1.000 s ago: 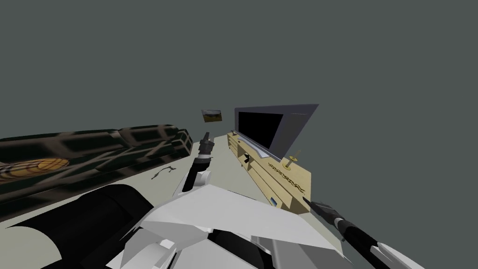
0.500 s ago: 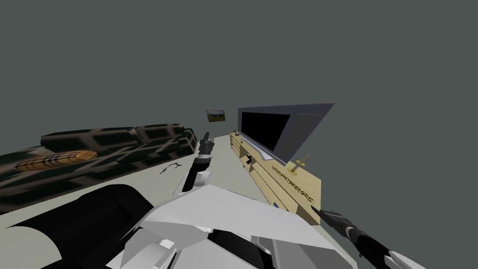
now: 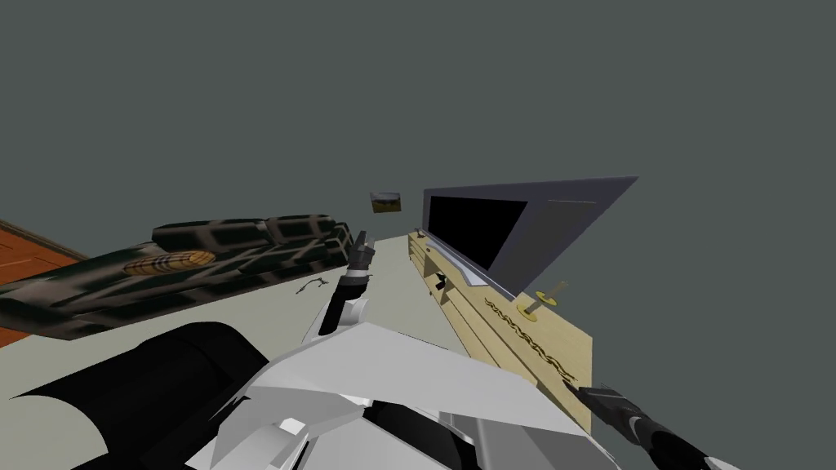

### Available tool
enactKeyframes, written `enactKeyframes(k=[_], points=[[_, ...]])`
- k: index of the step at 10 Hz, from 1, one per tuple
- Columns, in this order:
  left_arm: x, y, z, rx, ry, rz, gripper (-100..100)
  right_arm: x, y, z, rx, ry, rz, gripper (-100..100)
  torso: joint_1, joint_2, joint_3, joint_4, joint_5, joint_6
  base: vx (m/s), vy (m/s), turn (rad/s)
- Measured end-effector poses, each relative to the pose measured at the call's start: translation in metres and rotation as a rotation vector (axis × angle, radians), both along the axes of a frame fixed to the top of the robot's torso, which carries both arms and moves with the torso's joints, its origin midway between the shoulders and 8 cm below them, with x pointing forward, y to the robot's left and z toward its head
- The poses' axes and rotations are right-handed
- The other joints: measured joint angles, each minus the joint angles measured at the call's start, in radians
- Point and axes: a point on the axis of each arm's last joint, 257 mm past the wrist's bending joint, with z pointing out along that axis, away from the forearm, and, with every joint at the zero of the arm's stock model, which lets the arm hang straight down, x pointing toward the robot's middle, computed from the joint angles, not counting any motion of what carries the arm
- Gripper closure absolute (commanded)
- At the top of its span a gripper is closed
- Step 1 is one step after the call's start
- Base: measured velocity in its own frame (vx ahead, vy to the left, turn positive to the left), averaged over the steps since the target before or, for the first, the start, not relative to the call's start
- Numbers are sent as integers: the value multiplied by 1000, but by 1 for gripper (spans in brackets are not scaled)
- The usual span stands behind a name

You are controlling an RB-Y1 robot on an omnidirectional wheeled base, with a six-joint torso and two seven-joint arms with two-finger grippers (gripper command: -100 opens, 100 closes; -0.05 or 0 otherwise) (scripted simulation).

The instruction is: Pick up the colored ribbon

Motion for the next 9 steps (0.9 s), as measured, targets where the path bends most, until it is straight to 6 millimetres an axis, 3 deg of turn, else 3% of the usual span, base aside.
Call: enactKeyframes(k=[3, 9], points=[[0, 0, 0, 0, 0, 0, 0, -30, -22, -11, -87, 122, 66, -100, 1, -3, -2, -1, 0, 0, 80, 14, 270], [0, 0, 0, 0, 0, 0, 0, -74, -32, -33, -151, 287, 170, -100, 2, -1, 0, 0, 0, 1, 52, 15, 162]])
